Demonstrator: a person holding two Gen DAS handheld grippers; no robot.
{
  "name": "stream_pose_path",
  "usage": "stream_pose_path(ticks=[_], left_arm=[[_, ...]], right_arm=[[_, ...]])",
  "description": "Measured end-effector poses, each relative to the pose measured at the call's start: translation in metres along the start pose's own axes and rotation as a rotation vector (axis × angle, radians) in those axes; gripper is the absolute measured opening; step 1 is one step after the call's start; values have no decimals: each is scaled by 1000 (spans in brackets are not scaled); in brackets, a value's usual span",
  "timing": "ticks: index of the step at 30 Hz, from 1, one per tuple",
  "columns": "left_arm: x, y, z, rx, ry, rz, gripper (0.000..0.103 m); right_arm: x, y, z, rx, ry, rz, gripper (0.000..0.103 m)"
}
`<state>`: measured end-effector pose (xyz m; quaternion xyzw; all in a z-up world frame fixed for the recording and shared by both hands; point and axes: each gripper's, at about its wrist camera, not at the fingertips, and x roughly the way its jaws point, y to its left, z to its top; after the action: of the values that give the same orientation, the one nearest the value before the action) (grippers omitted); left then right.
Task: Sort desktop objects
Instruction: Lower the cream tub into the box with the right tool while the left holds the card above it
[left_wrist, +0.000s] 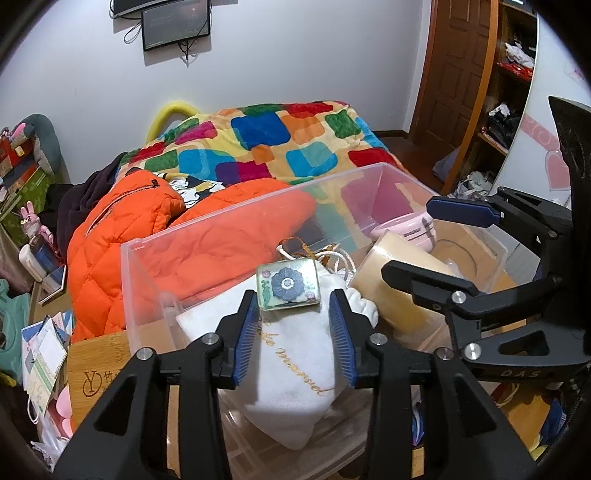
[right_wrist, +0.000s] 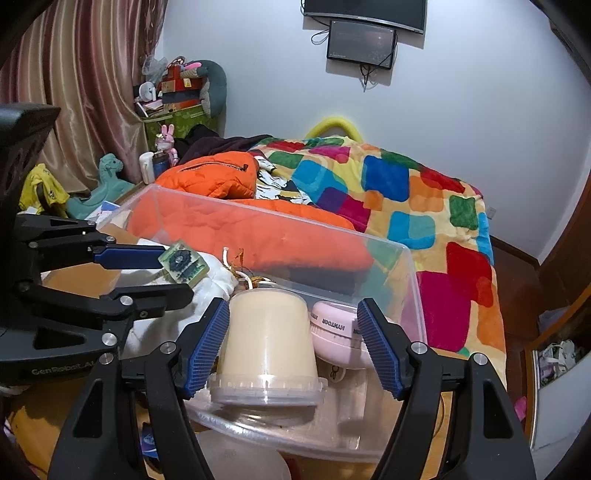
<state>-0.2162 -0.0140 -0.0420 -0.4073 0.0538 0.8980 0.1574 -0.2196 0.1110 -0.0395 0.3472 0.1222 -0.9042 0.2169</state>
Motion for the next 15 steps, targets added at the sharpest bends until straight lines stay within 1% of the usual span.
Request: stream_pose_path(ticks=[4, 8, 11, 13, 15], left_arm=[[-1, -2, -1, 10, -10, 9, 43], [-5, -4, -3, 13, -10, 37, 44], [-12, -3, -3, 10, -28, 40, 55], [-17, -4, -4, 17, -45, 51, 58], [-21, -6, -3, 19, -56, 62, 59]], right_arm=[[-7, -2, 1, 10, -7, -19, 69], [-15, -7, 0, 32, -1, -15, 69], [-24, -9, -2, 35, 1, -30, 69], [-30, -10, -4, 33, 1, -45, 73], [-36, -11, -5, 37, -6, -55, 80]])
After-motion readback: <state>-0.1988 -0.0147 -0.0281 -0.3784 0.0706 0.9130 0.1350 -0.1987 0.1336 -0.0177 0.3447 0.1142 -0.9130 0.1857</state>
